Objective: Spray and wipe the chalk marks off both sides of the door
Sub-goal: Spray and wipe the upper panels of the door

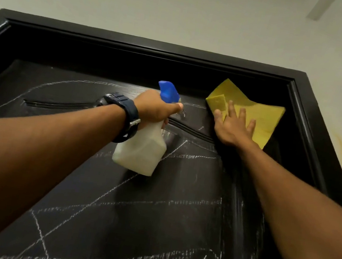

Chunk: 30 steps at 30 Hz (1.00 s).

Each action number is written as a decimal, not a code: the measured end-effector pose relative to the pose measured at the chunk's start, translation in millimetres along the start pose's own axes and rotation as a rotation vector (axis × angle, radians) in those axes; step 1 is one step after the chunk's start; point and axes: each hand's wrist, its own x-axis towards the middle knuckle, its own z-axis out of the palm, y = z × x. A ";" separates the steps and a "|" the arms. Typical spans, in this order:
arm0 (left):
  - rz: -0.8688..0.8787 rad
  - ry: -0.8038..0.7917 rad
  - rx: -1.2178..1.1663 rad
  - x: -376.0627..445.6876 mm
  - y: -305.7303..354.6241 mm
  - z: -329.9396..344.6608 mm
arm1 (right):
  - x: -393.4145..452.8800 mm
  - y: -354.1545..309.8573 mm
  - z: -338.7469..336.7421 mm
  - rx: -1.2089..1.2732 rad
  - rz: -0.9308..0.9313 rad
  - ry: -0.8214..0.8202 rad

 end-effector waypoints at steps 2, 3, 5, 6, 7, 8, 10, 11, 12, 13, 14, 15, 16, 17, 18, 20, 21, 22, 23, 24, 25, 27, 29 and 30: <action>0.012 -0.012 0.006 -0.7 -0.1 -7.0 | -13.0 -16.7 13.4 -0.040 -0.018 0.013; 0.018 -0.024 0.015 -0.9 0.6 -11.5 | -26.5 -23.8 23.0 -0.051 -0.081 0.000; 0.016 -0.037 0.021 -2.3 0.4 -20.5 | -49.9 -28.3 37.1 -0.095 -0.246 -0.041; 0.011 -0.036 0.014 -2.5 -0.7 -24.5 | -50.6 -27.4 36.7 -0.116 -0.285 -0.063; 0.006 -0.031 0.016 -2.2 -2.1 -28.8 | -42.6 -28.3 32.2 -0.133 -0.272 -0.070; 0.003 -0.022 0.026 -2.9 -3.5 -33.1 | -30.2 -32.3 27.1 -0.123 -0.200 -0.064; 0.013 0.006 0.044 -3.4 -8.8 -41.6 | -8.6 -54.3 25.5 -0.084 0.010 -0.017; 0.019 0.017 0.044 -3.3 -12.6 -46.7 | -4.7 -75.6 29.7 -0.071 0.053 0.004; 0.015 0.025 0.040 -3.7 -16.8 -52.0 | -5.2 -100.0 34.3 -0.057 0.023 0.005; 0.011 0.032 0.039 -3.8 -20.7 -56.4 | -8.5 -122.6 40.3 -0.051 -0.067 -0.009; 0.005 0.035 0.046 -4.4 -23.9 -60.4 | -13.2 -139.0 47.6 -0.055 -0.174 -0.030; 0.002 0.035 0.053 -5.3 -26.5 -64.5 | -17.7 -146.2 51.5 -0.072 -0.264 -0.057; -0.009 0.033 0.055 -7.4 -29.2 -68.2 | -17.6 -141.1 50.8 -0.100 -0.320 -0.079; -0.026 0.023 0.051 -9.5 -31.7 -71.3 | -17.1 -125.9 45.5 -0.111 -0.324 -0.080; -0.041 0.009 0.053 -12.0 -33.7 -75.3 | -16.2 -103.8 38.6 -0.108 -0.254 -0.052; -0.060 -0.013 0.069 -18.9 -38.7 -84.9 | -21.2 -50.6 19.3 -0.046 0.017 0.052; -0.063 -0.019 0.075 -22.5 -42.4 -89.8 | -27.5 -23.6 9.2 -0.002 0.181 0.086; -0.060 -0.023 0.079 -25.1 -46.2 -95.6 | -36.1 -2.5 -0.1 0.025 0.325 0.099; -0.056 -0.023 0.085 -27.3 -49.9 -101.8 | -41.8 8.7 -5.2 0.034 0.422 0.097; -0.049 -0.017 0.093 -29.0 -53.8 -108.5 | -42.1 8.5 -5.8 0.050 0.482 0.100; -0.042 -0.004 0.102 -29.7 -57.8 -115.1 | -39.9 -5.1 -3.7 0.082 0.510 0.116; -0.042 0.012 0.132 -28.7 -62.5 -124.0 | -27.9 -51.7 8.1 0.107 0.432 0.110; -0.040 0.027 0.149 -24.3 -63.3 -126.4 | -17.0 -110.6 26.9 0.041 0.157 0.029; -0.041 0.044 0.152 -22.1 -62.5 -125.1 | -14.1 -138.4 38.6 0.008 -0.004 -0.017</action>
